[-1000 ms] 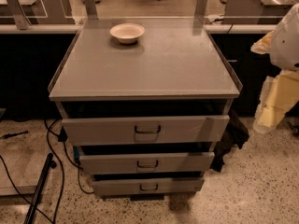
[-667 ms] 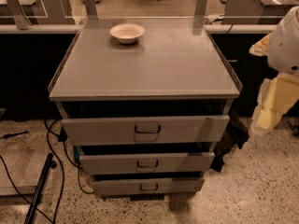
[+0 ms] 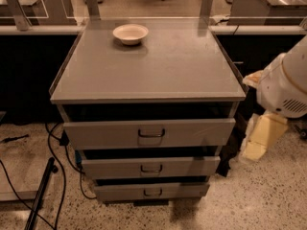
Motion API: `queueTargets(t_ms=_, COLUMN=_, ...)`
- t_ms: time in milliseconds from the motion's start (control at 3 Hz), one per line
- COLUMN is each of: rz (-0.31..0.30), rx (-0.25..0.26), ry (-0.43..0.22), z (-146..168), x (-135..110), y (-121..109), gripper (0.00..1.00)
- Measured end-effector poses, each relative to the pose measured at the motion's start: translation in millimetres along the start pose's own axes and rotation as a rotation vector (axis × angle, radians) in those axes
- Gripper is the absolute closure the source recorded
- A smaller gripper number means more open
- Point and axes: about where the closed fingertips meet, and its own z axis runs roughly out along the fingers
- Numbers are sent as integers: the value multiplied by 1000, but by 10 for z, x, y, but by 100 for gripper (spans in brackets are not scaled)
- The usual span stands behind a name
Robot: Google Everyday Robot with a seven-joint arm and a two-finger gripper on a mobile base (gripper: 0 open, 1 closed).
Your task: Open middle drawer
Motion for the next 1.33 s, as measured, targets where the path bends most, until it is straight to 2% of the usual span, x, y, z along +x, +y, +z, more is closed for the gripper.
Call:
queueTargets(t_ms=333, rz=10, rx=-31, ry=-31, z=523, x=79, y=174, gripper=0)
queueTargets(t_ms=667, rz=29, rx=-81, ry=-30, z=1088, x=245, y=397, gripper=0)
queueTargets(t_ms=1000, rz=29, rx=-81, ry=-30, z=1088, x=245, y=397, gripper=0)
queueTargets(t_ms=1333, rz=7, rx=-81, ry=-27, z=1373, x=348, y=484, gripper=0)
